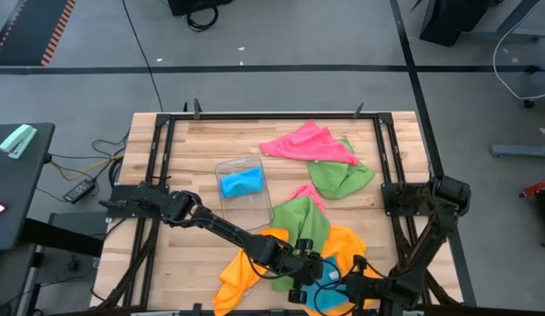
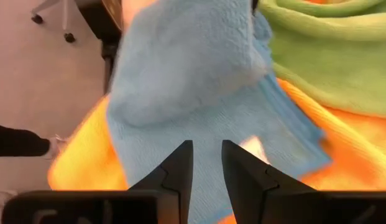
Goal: Fold microfiber towels
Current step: Fold the blue towel
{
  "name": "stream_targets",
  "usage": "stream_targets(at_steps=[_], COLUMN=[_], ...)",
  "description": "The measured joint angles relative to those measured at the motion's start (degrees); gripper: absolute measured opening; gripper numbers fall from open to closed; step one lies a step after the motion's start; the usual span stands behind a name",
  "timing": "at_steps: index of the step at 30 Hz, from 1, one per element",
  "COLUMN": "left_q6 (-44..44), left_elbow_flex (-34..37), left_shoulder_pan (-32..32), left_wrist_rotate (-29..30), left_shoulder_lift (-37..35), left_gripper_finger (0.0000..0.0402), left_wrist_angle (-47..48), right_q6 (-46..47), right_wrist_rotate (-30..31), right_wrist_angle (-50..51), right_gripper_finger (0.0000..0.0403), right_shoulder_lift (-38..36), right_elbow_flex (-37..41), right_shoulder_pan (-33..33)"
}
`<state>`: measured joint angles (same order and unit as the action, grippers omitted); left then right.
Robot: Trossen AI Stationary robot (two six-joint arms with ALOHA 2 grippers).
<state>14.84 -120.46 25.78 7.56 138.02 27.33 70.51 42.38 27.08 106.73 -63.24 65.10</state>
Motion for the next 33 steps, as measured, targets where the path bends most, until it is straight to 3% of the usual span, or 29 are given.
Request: stream_targets(at_steps=[11,26,33], left_q6=[2.5,-7.9,-8.7], left_elbow_flex=[-0.1,0.0,0.0], left_shoulder_pan=[-0.4,-0.9,-1.0], left_wrist_rotate=[0.6,1.4,3.5], left_shoulder_lift=[2.7,7.5,7.6], left_gripper_finger=[0.0023,0.0024,0.0049], left_wrist_angle=[-6.0,-16.1,-16.7], right_q6=[10.2,17.0,17.1], right_wrist_rotate=[0.9,3.7,5.9], right_wrist_angle=[3.9,2.7,0.8], right_gripper_finger=[0.0094,0.0094,0.0094], right_shoulder_lift=[-0.1,-0.2,-0.2], right_elbow_flex=[0.0,0.0,0.0], right_shoulder_pan=[4.1,3.7,3.5])
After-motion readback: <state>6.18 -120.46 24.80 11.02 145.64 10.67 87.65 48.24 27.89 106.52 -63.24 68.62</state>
